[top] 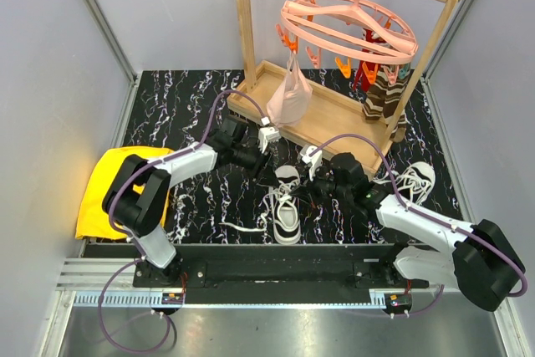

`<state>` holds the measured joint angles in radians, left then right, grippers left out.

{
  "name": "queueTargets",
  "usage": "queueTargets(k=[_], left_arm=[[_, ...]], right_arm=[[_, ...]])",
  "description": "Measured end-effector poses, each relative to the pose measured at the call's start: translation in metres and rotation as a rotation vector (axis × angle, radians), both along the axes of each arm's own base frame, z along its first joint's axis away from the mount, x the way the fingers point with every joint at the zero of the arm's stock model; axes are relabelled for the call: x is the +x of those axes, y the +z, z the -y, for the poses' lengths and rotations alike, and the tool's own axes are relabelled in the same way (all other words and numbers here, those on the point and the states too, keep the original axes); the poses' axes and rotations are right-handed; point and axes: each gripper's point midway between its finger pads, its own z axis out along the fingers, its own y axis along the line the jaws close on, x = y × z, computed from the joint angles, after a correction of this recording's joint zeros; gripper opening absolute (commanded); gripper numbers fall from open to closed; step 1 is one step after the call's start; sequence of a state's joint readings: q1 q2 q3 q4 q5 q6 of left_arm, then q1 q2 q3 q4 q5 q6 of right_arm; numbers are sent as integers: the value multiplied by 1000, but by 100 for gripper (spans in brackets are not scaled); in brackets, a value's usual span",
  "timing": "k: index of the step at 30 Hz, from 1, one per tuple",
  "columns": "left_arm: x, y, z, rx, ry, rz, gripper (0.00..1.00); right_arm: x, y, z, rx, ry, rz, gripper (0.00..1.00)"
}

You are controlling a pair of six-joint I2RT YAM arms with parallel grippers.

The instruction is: Tie the shoes

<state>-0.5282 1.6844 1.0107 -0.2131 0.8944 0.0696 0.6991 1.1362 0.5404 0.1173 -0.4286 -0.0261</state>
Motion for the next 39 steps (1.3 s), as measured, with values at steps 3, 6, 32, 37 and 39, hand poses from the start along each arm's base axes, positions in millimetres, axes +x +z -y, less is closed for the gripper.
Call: queueTargets(k=[3,6,32,37,39], left_arm=[[-1,-5,-1,10,-8,-9,51],[-4,-11,-3,27,-18,-25,51],[11,17,8,-29,16,-13,0],[11,33,9,-59,20,27,0],[10,33,8,-63,21,31,0]], right_arm=[[0,-1,0,-4,2,4,0],[2,-3,1,-13,0,6,0],[17,-22,-12,-89,28,-40,0],[17,-22,-13,-103,25,-64,0],[18,-23,-13,-109,20,-78,0]])
